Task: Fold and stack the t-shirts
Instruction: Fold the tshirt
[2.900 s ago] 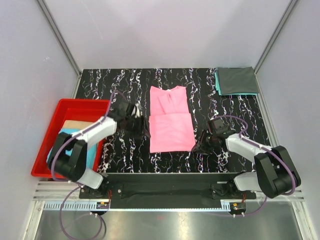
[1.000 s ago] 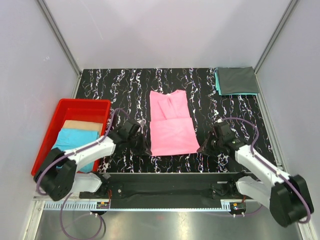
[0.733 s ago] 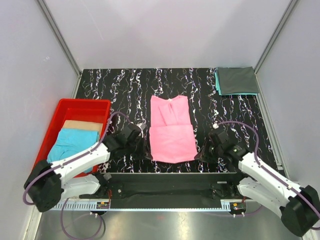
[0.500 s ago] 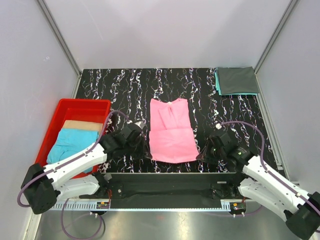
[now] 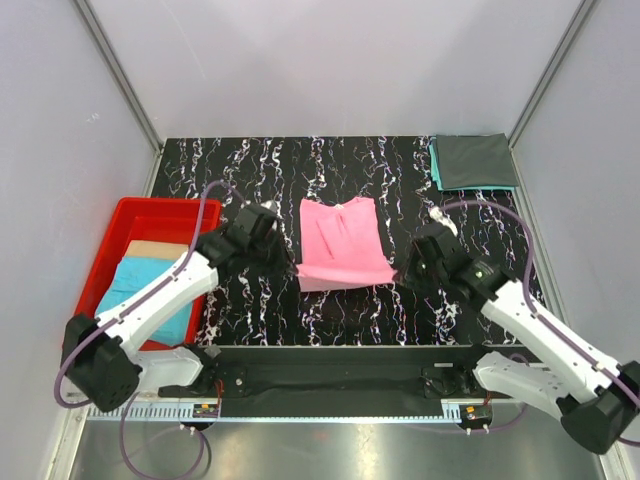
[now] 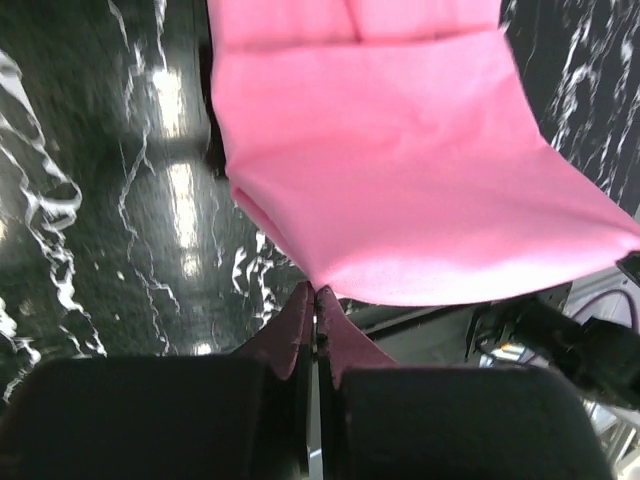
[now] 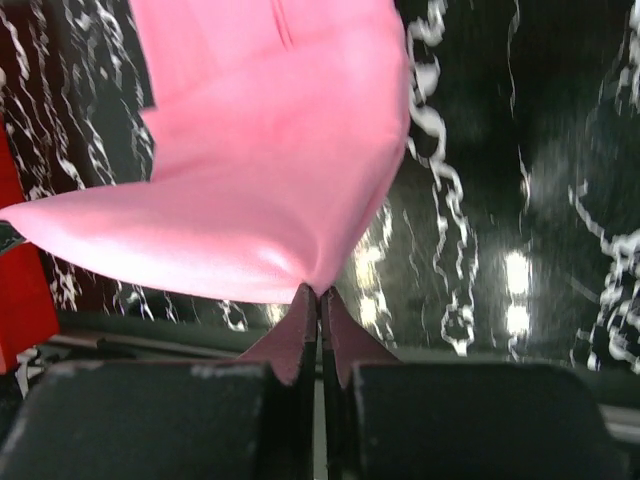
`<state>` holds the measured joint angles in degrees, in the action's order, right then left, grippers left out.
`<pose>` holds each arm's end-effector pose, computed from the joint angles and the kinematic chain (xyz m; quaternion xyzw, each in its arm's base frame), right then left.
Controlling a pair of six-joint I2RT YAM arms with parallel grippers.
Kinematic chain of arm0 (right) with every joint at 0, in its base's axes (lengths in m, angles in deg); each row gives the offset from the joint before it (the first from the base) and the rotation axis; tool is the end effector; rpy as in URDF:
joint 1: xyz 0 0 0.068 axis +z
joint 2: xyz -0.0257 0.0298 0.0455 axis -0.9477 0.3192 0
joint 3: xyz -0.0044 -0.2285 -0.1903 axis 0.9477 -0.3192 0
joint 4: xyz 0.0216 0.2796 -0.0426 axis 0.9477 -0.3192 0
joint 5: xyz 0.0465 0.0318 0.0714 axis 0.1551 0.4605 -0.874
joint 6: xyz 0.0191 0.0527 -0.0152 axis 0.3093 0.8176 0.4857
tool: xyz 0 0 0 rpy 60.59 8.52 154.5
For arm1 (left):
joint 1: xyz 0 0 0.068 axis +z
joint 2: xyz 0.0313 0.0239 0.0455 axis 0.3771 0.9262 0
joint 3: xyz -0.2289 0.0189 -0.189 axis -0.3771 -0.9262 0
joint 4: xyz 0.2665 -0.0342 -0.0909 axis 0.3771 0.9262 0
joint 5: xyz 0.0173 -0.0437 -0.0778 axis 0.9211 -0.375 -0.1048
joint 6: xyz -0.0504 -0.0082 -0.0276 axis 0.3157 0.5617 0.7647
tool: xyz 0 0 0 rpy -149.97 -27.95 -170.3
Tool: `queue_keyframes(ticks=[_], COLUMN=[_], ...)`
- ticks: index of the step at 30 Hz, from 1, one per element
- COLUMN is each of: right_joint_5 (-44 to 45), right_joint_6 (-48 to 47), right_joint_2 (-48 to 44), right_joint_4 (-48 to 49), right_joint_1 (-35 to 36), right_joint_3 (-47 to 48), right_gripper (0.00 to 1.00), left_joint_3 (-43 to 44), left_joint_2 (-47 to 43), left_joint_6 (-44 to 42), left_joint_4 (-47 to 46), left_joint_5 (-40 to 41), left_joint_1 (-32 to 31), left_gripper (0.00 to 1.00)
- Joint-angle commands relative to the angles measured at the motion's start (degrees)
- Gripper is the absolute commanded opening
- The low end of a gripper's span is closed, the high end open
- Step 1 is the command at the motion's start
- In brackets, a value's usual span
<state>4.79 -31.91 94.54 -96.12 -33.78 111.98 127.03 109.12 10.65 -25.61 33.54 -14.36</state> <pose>0.1570 0.1149 0.2988 0.0991 0.9319 0.1926 0.2910 0.2051 -0.1574 0.2843 -0.0771 0.9425 -0.2537 0.2033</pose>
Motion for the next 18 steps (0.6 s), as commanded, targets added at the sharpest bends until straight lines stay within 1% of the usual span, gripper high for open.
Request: queue_keyframes(ticks=[1, 5, 10, 12, 16, 18], right_joint_5=[6.81, 3.75, -2.05, -3.98, -5.93, -6.37], right_joint_6=[-8.0, -12.94, -17.5, -18.48, -21.64, -22.0], right_joint_2=[5.9, 13.46, 23.57, 28.47, 35.08, 39.11], right_joint_4=[1.49, 5.02, 9.15, 9.24, 11.08, 11.52], right_joint_1=[-0.16, -5.07, -11.05, -13.33, -15.1, -16.07], right_joint_3=[8.74, 15.07, 22.1, 25.88, 30.8, 33.88], right_gripper=[0.0, 0.0, 0.0, 0.0, 0.0, 0.0], left_joint_3=[8.54, 16.45, 27.34, 30.17, 38.6, 42.04], left_joint_2=[3.11, 8.64, 18.84, 23.39, 31.32, 35.52], left_joint_6=[-5.76, -9.2, -12.27, -13.24, -15.44, -15.53], left_joint_4=[0.15, 0.59, 0.15, -0.46, -0.9, -2.39], left_joint_5=[-0.83, -1.62, -3.9, -5.14, -6.19, -9.96], left_joint_1=[3.46, 6.89, 11.19, 12.68, 15.41, 17.43], left_gripper=[0.0, 0.0, 0.0, 0.0, 0.0, 0.0])
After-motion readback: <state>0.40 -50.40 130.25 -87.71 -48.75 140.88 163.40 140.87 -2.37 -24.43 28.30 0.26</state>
